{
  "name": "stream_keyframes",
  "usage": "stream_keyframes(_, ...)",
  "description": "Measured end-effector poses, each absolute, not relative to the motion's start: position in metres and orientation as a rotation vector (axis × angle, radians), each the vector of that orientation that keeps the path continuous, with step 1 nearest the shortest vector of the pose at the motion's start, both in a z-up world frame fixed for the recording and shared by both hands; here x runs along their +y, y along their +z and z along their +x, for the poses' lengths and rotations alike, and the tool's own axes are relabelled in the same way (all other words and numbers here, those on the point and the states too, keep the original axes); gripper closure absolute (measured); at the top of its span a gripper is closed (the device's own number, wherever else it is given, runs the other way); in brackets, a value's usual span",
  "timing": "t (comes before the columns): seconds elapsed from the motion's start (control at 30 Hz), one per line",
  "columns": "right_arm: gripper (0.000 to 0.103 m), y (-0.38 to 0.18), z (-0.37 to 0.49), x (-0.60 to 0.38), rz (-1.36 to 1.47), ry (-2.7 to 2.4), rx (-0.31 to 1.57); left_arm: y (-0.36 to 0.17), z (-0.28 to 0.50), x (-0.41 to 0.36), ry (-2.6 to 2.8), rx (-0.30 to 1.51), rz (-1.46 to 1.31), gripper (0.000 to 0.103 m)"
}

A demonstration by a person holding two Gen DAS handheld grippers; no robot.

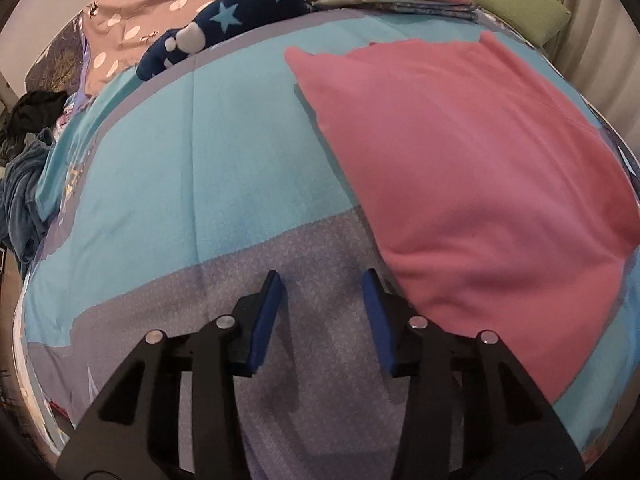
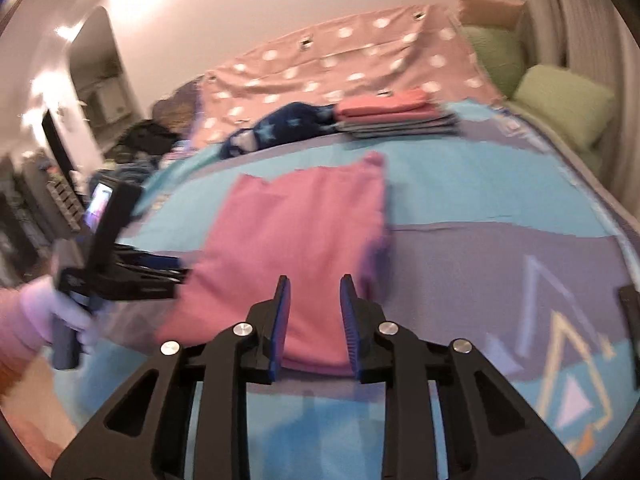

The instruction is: Fold small clothes

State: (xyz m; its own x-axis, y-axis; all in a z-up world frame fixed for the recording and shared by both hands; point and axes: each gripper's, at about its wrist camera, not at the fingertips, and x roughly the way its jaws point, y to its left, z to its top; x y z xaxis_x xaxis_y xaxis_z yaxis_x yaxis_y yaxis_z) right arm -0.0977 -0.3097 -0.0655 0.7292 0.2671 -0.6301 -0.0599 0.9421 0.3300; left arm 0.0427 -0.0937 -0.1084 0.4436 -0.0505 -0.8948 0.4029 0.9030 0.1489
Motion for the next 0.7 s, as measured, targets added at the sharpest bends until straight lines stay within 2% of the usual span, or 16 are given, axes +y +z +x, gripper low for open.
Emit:
stream_keyframes(0.13,0.080,-0.093,-0.083,-0.322,0.298,0.058,0.864,-0.094,0.026,-0.091,-0.362,1.074,0.270,0.067)
stream_keyframes(0.23,0.080,-0.102,-0.090,-0.343,0.419,0.064,0.888,-0.077,0.002,-0.091,-0.426,1.012,0.252,0.067)
stream_keyframes(0.4,0.080,-0.088,-0.102,-0.354,0.422,0.044,0.844,-0.070,-0.033,-0.101,-0.544,0.979,0.250,0.053)
stream_keyframes(0.7,0.077,-0.087,-0.105,-0.337,0.402,0.085,0.846,-0.096,-0.053,-0.113,-0.552,1.020,0.286,0.050)
